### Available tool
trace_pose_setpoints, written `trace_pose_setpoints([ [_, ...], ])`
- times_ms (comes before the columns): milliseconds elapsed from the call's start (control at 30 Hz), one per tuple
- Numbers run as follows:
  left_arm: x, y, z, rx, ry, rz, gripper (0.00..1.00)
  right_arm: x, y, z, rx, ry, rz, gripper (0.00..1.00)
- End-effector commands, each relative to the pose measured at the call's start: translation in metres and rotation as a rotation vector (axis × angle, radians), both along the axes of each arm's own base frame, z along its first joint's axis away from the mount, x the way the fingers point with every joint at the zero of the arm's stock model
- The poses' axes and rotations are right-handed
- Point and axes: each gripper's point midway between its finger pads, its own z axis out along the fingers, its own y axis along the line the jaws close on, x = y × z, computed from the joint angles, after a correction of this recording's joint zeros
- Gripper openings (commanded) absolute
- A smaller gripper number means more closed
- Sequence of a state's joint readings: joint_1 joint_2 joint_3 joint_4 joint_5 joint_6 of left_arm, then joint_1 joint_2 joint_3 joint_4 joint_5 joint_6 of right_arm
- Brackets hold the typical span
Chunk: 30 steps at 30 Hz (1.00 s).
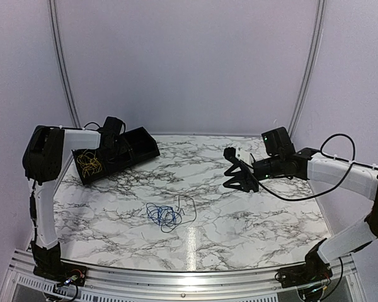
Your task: Untangle the cables
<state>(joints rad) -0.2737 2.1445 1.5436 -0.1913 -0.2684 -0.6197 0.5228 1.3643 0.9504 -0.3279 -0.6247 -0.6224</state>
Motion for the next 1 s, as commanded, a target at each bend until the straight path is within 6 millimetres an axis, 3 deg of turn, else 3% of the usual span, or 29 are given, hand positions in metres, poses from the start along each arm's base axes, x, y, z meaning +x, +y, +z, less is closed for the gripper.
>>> trace_pose_setpoints([
  [0,-0.002,-0.002,0.022,-0.001,-0.018,-0.031,0.05,0.004,0.004,0.01,0.002,-0.022,0.006,0.45],
  [67,-0.005,0.0,0.035,0.006,-0.037,-0.033,0.2,0.004,0.004,0.009,0.001,-0.021,0.005,0.45],
  [167,-0.013,0.004,0.051,0.009,-0.059,-0.029,0.32,0.005,0.004,0.01,0.001,-0.021,0.004,0.45],
  [467,-0.042,0.005,0.111,0.037,-0.133,-0.105,0.44,0.003,0.007,0.005,-0.008,-0.013,0.013,0.45],
  [567,-0.05,-0.014,0.148,0.093,-0.202,-0.209,0.44,0.003,0.009,-0.001,-0.016,0.0,0.015,0.45],
  [633,-0.06,-0.036,0.177,0.14,-0.265,-0.304,0.46,0.003,0.011,-0.007,-0.02,0.019,0.017,0.45],
  [733,-0.09,-0.079,0.233,0.244,-0.415,-0.483,0.47,0.003,0.017,-0.015,-0.007,0.071,0.009,0.45],
  [800,-0.116,-0.105,0.253,0.232,-0.524,-0.601,0.5,0.004,0.024,-0.018,0.011,0.123,0.004,0.45],
  [867,-0.136,-0.116,0.255,0.124,-0.631,-0.642,0.6,0.003,0.033,-0.026,0.009,0.193,0.0,0.45],
  [933,-0.145,-0.099,0.239,0.037,-0.666,-0.524,0.8,0.0,0.042,-0.041,-0.014,0.268,0.002,0.44],
  [967,-0.147,-0.092,0.23,0.028,-0.668,-0.497,0.84,0.0,0.045,-0.048,-0.029,0.297,-0.001,0.44],
])
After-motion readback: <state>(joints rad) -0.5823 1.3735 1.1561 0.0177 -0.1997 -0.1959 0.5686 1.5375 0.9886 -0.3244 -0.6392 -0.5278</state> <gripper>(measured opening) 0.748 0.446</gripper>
